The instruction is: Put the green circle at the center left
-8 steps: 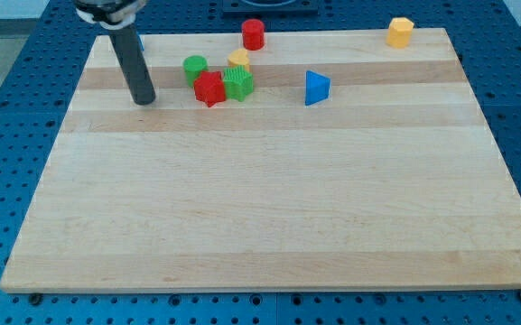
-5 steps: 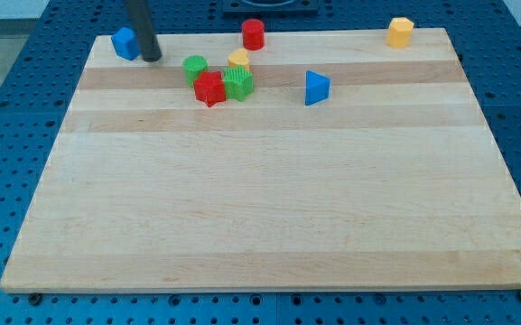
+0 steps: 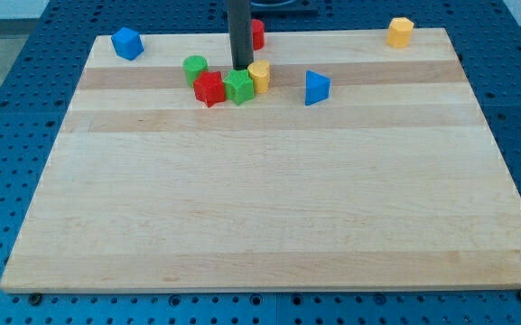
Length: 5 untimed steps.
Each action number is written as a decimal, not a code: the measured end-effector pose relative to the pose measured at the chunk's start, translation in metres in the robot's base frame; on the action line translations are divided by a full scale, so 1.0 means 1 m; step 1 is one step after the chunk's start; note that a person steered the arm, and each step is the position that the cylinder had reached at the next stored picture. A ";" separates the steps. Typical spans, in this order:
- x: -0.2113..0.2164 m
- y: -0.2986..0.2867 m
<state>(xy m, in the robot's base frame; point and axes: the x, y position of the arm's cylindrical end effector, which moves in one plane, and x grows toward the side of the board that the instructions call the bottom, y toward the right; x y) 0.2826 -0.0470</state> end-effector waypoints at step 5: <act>0.017 -0.095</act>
<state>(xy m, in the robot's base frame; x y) 0.2998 -0.1422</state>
